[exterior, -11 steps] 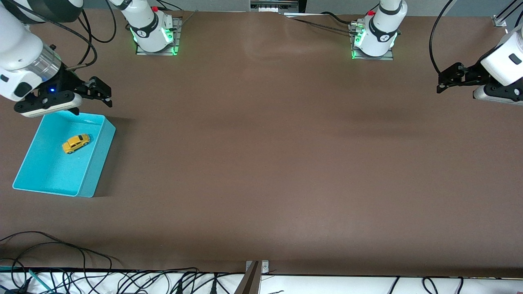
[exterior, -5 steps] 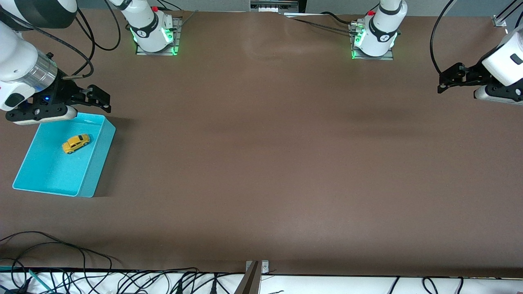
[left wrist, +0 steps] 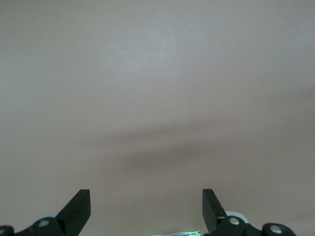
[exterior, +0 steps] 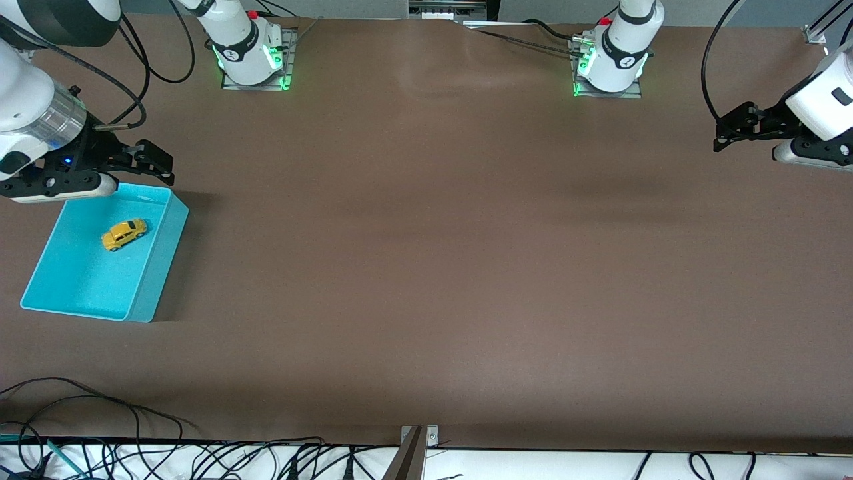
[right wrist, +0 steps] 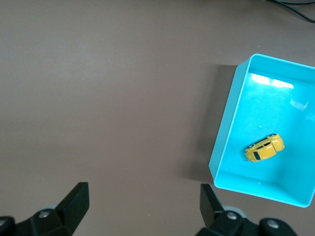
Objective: Wind up and store yellow beetle car
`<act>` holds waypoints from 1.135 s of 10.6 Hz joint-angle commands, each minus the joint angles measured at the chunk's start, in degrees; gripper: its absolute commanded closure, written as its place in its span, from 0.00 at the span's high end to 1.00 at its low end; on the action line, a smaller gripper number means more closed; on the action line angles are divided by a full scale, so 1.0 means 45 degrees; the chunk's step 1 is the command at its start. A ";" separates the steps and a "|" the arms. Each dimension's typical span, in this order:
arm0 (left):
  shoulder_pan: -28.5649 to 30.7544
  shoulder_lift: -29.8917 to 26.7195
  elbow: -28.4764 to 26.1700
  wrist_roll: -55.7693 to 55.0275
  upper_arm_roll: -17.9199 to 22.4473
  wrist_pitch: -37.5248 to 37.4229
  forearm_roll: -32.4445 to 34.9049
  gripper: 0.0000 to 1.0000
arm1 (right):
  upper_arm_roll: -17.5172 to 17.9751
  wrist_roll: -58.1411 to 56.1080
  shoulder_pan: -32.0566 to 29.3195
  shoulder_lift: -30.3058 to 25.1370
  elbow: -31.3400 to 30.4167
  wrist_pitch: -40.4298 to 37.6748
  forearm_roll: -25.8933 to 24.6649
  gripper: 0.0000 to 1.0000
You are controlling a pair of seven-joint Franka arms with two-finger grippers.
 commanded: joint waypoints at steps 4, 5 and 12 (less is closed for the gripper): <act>0.0122 0.0096 0.0336 0.0164 -0.0050 -0.0363 -0.0149 1.00 | -0.0649 -0.0077 -0.0129 -0.0018 0.1125 -0.0504 -0.0273 1.00; 0.0122 0.0096 0.0336 0.0164 -0.0050 -0.0363 -0.0149 1.00 | -0.0651 -0.0581 -0.0129 -0.0018 0.1204 -0.0717 -0.0641 1.00; 0.0122 0.0096 0.0336 0.0164 -0.0050 -0.0382 -0.0149 1.00 | -0.0807 -0.1055 -0.0149 -0.0077 0.1224 -0.1207 -0.0801 1.00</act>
